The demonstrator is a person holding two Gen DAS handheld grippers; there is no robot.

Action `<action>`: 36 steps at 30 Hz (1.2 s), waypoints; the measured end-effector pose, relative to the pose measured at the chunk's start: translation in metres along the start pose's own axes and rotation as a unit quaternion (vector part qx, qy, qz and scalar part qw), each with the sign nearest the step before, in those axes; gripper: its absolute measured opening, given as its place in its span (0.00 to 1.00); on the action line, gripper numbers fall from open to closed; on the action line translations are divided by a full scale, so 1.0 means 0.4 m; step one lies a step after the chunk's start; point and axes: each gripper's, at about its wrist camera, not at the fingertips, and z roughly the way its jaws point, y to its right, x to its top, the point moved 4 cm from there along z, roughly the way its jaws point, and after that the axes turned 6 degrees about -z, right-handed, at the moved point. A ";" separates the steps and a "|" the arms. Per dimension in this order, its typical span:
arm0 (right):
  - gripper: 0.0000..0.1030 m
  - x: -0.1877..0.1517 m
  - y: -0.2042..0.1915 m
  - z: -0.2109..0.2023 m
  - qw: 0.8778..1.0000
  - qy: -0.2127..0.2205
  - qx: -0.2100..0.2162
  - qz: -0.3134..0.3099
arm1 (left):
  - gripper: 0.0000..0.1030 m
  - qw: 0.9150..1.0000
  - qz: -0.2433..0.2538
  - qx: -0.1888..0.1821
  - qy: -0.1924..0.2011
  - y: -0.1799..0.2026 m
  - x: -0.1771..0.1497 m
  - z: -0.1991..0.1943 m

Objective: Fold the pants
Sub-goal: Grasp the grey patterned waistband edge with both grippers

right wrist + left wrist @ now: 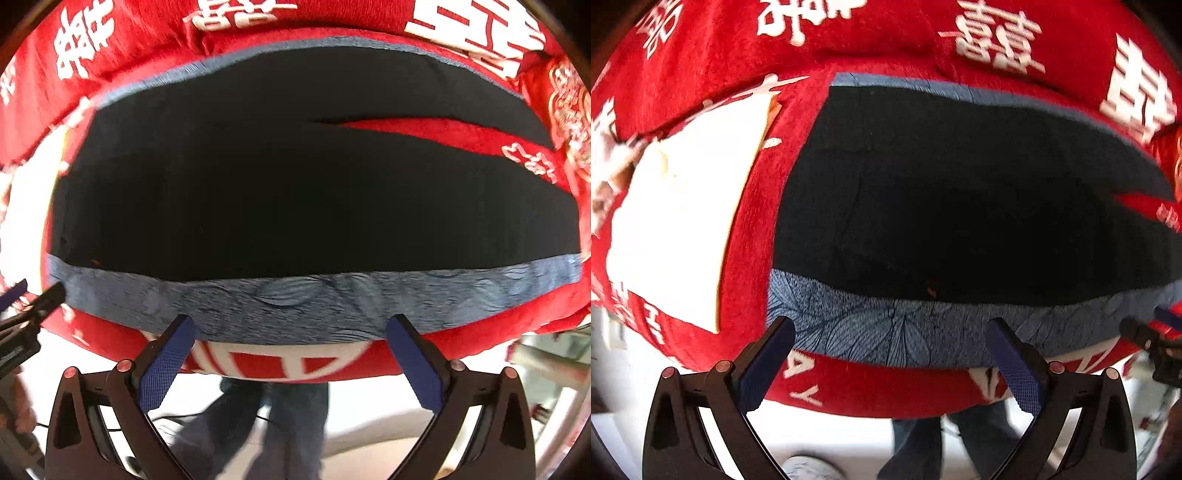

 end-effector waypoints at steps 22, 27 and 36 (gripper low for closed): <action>0.70 -0.087 -0.147 0.242 0.913 0.011 0.381 0.145 | 0.91 0.984 -0.109 -0.130 -0.046 -0.158 -0.055 0.054; 0.12 -0.047 -0.133 0.231 0.876 0.022 0.440 0.197 | 0.91 0.973 -0.130 -0.173 -0.076 -0.140 -0.077 0.071; 0.11 -0.034 -0.154 0.089 0.873 0.044 0.469 0.128 | 0.57 0.924 -0.267 -0.257 -0.091 -0.119 -0.025 0.133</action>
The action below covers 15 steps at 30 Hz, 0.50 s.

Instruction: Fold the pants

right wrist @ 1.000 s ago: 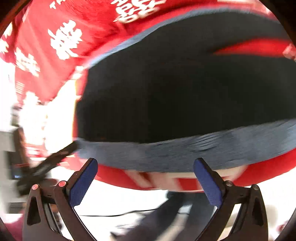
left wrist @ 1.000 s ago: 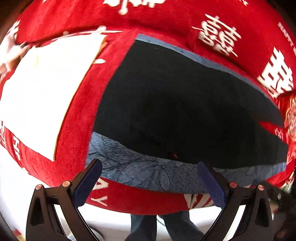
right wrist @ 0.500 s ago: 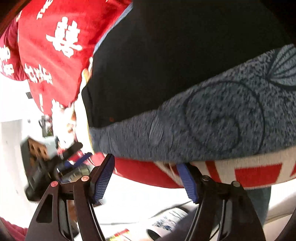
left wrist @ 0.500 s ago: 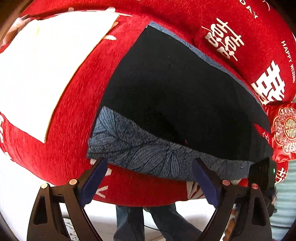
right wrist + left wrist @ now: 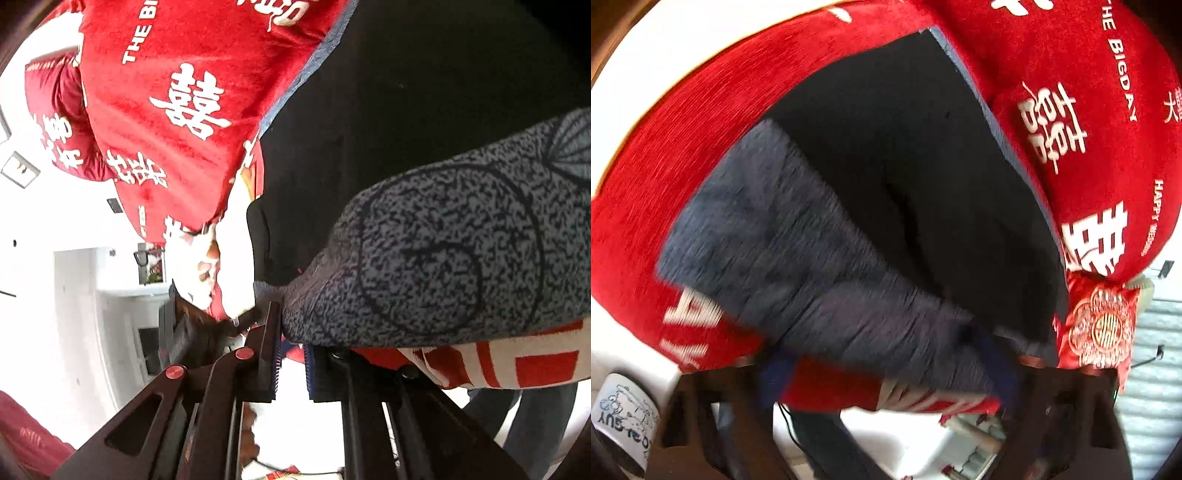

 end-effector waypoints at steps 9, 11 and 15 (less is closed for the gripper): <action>0.38 -0.050 0.177 -0.162 0.995 0.031 -0.073 0.054 | 0.50 0.998 0.055 0.027 -0.012 0.032 -0.004 0.022; 0.39 -0.059 0.227 -0.219 0.991 0.064 -0.078 0.086 | 0.50 0.998 0.060 0.030 -0.018 0.027 0.001 0.018; 0.39 -0.041 0.277 -0.262 0.983 0.127 -0.028 0.131 | 0.50 0.996 0.078 0.040 -0.023 0.032 0.000 0.018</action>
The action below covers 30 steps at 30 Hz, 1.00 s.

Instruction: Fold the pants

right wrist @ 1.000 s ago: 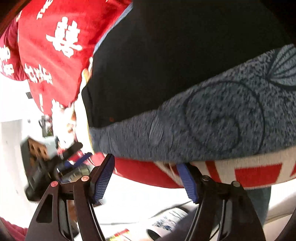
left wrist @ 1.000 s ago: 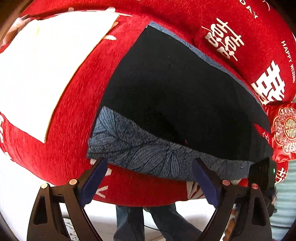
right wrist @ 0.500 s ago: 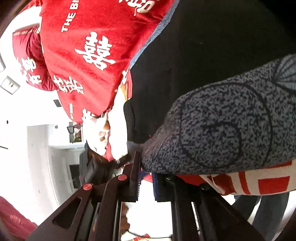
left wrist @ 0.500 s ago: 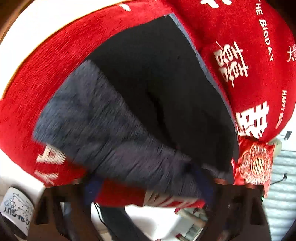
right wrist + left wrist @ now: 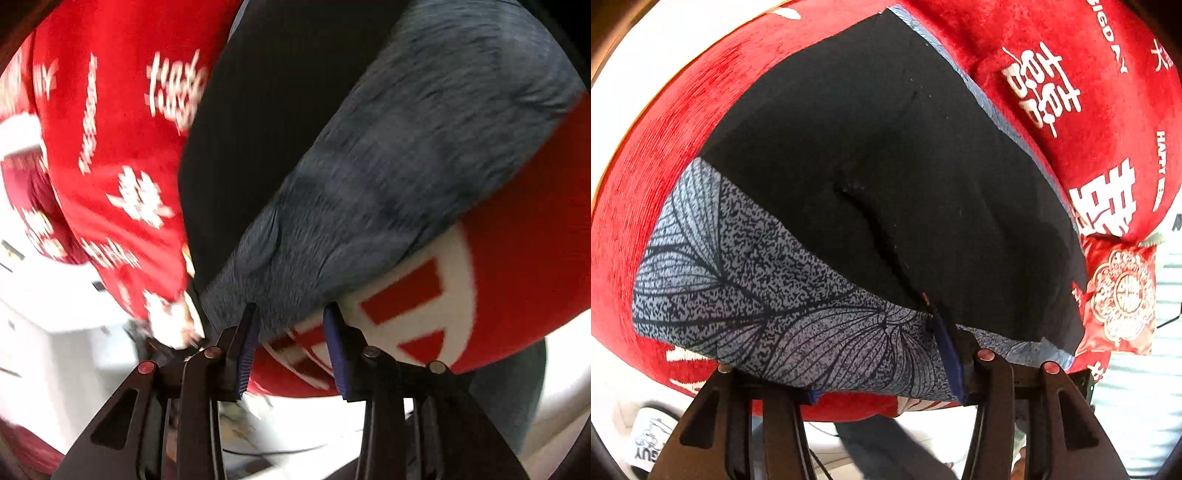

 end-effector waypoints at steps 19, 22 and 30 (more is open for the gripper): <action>0.04 0.238 -0.233 -0.126 0.999 -0.006 0.026 -0.031 | 0.29 0.997 -0.032 0.050 0.045 0.101 0.081 -0.068; 0.29 0.197 -0.213 -0.109 0.997 -0.074 0.013 0.002 | 0.29 0.996 -0.054 0.061 0.040 0.082 0.072 -0.054; 0.58 0.071 -0.049 0.011 0.990 -0.138 -0.020 0.021 | 0.29 0.996 -0.044 0.074 0.028 0.047 0.057 -0.027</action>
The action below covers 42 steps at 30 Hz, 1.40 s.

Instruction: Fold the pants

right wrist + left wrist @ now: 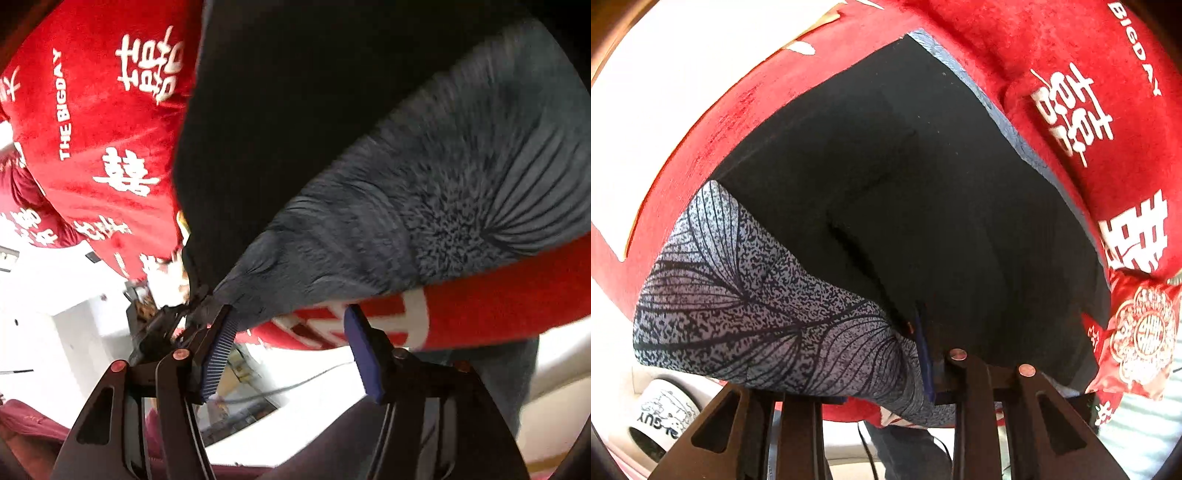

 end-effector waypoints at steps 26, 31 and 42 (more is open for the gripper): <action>0.07 0.306 -0.336 -0.151 0.987 0.101 0.043 -0.115 | 0.29 0.993 0.082 -0.043 0.079 0.279 0.221 -0.088; 0.07 0.509 -0.347 -0.079 0.989 0.049 -0.008 -0.141 | 0.29 0.989 0.092 -0.012 0.113 0.351 0.375 0.002; 0.27 0.687 -0.317 0.032 0.980 -0.008 -0.117 -0.160 | 0.33 0.988 0.089 0.064 0.107 0.370 0.480 0.086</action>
